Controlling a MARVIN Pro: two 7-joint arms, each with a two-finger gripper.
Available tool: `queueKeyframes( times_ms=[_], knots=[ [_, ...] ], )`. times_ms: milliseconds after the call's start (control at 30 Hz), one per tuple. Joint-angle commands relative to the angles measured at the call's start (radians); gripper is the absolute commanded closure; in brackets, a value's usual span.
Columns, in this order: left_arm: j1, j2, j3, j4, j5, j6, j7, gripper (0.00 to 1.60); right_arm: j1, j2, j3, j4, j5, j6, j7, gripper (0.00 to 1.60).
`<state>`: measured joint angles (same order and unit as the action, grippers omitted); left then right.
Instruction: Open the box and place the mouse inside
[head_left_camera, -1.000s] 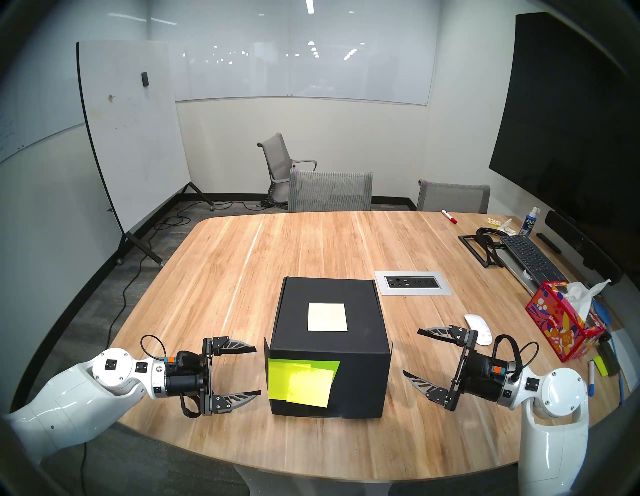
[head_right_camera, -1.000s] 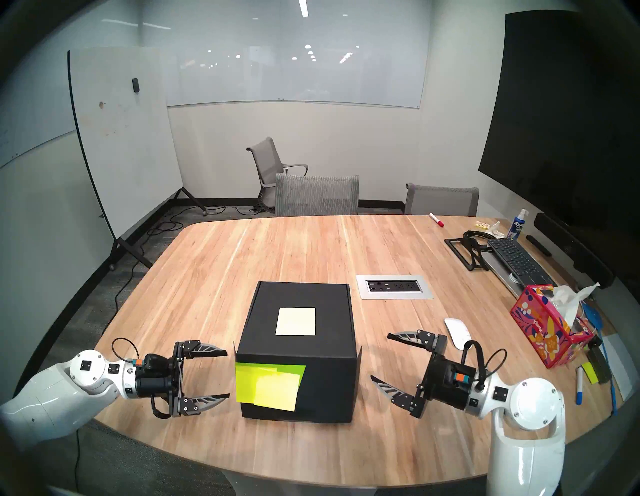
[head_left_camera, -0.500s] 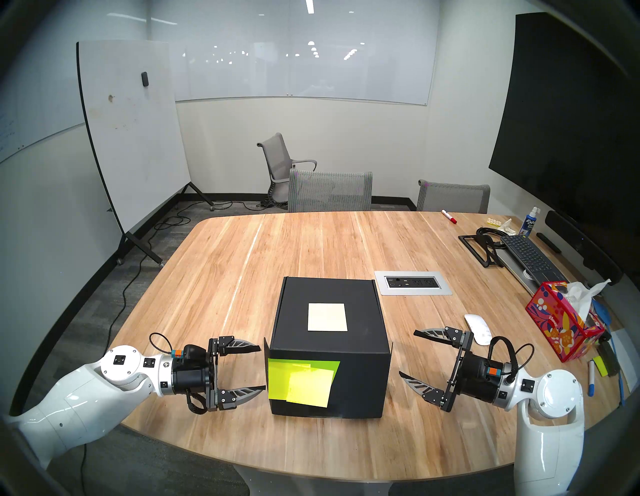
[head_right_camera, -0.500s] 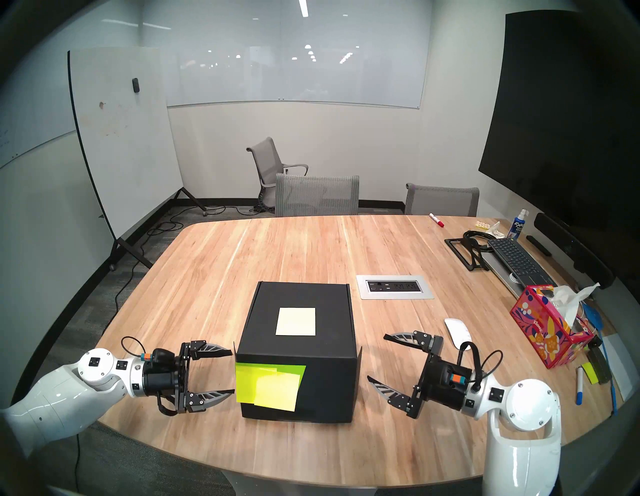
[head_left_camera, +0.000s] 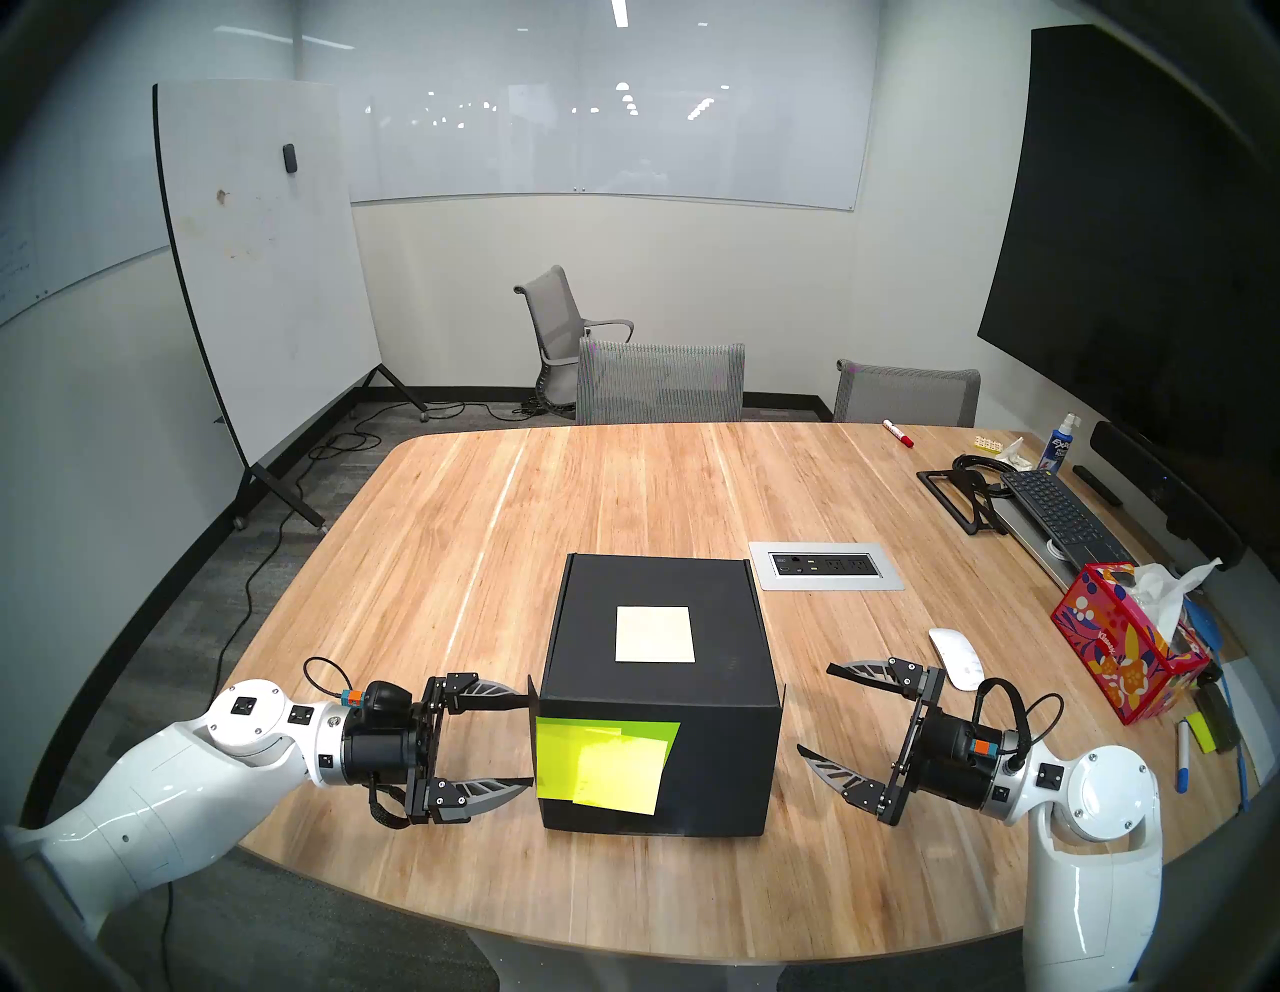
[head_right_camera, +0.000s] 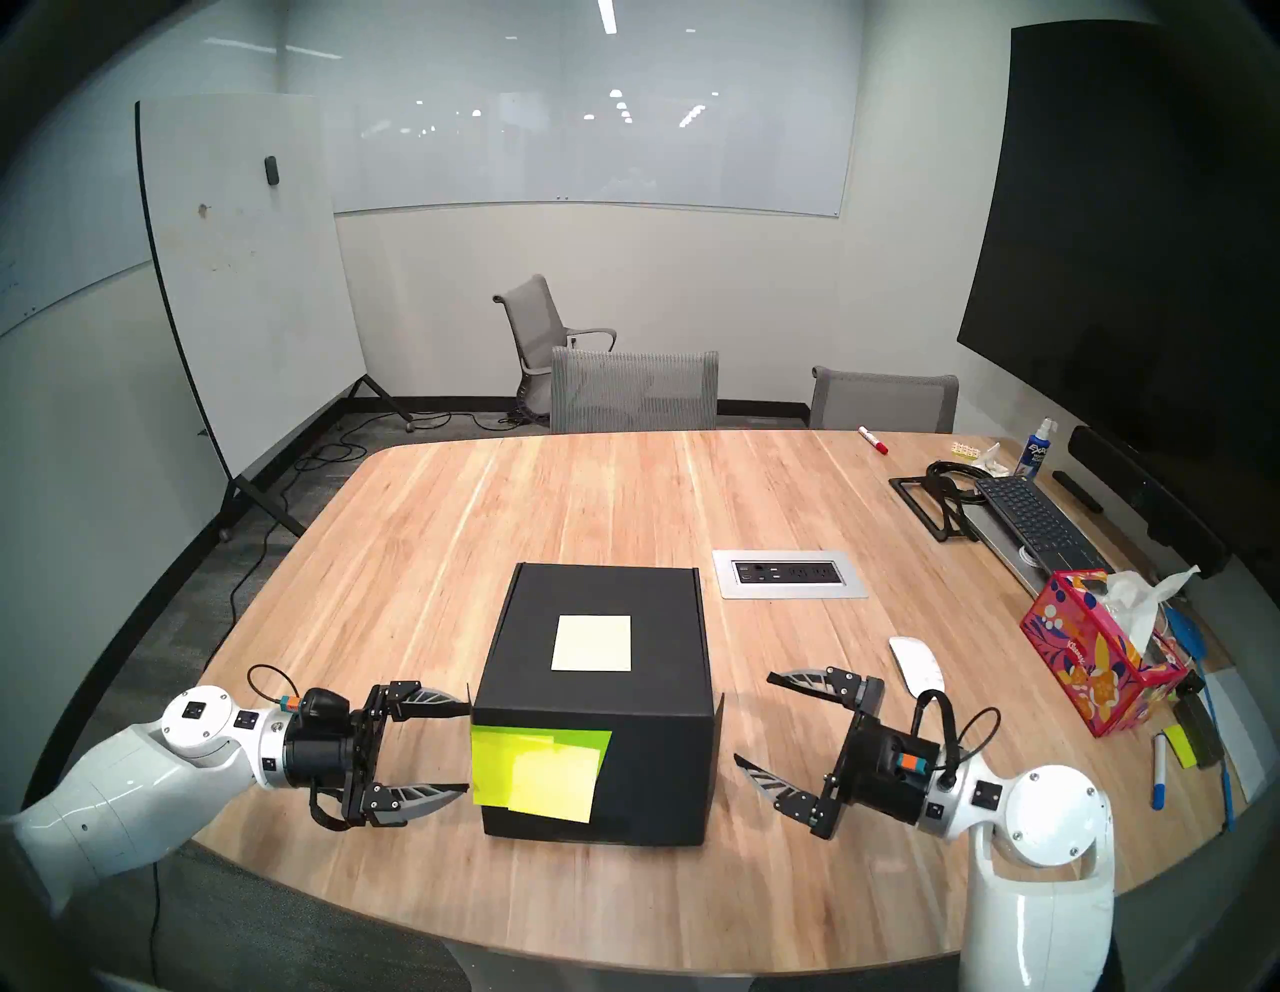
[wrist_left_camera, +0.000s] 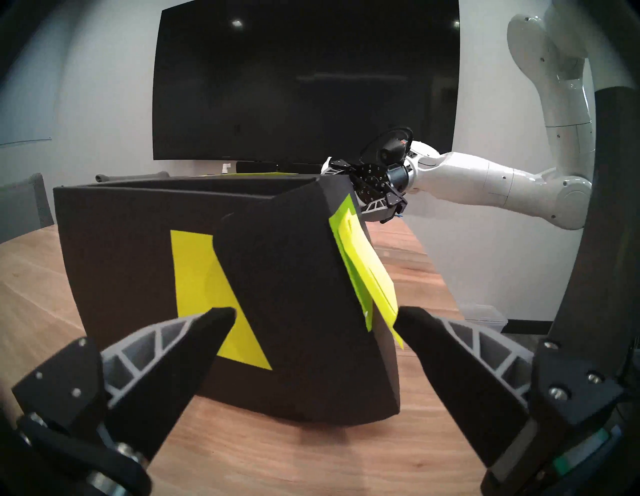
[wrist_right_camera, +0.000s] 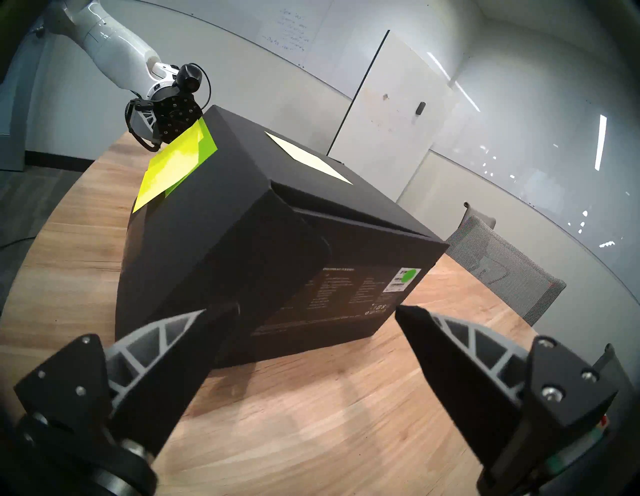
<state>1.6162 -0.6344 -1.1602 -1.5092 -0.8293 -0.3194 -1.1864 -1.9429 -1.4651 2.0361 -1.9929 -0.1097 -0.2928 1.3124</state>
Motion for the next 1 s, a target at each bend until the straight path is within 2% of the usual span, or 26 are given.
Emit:
queueKeyframes(
  times_ms=[0,400,433,467,567,833,967],
  knots=[
    [-0.008,0.002,-0.001,-0.004,-0.022,0.006,-0.034,0.0,0.009,0.003,0.008,-0.028,0.016,0.018,0.004,0.0],
    [-0.007,-0.007,0.002,0.0,-0.019,0.018,-0.047,0.03,0.015,0.003,0.012,-0.033,0.017,0.032,0.006,0.0],
    [-0.01,-0.009,0.004,0.003,-0.021,0.024,-0.051,0.35,0.017,0.003,0.013,-0.032,0.018,0.035,0.006,0.0],
    [-0.011,-0.01,0.004,0.004,-0.021,0.026,-0.053,0.58,0.017,0.003,0.013,-0.032,0.018,0.036,0.006,0.0],
    [-0.012,-0.013,0.004,0.007,-0.022,0.029,-0.057,0.78,0.021,0.0,0.007,0.002,0.009,0.009,0.0,0.0],
    [-0.008,-0.02,0.002,0.017,-0.033,0.029,-0.081,0.83,0.023,0.001,0.009,0.008,0.008,0.004,0.001,0.0],
    [-0.006,-0.025,0.0,0.024,-0.044,0.026,-0.096,0.93,0.021,0.0,0.01,0.005,0.008,0.005,0.0,0.0]
  ],
)
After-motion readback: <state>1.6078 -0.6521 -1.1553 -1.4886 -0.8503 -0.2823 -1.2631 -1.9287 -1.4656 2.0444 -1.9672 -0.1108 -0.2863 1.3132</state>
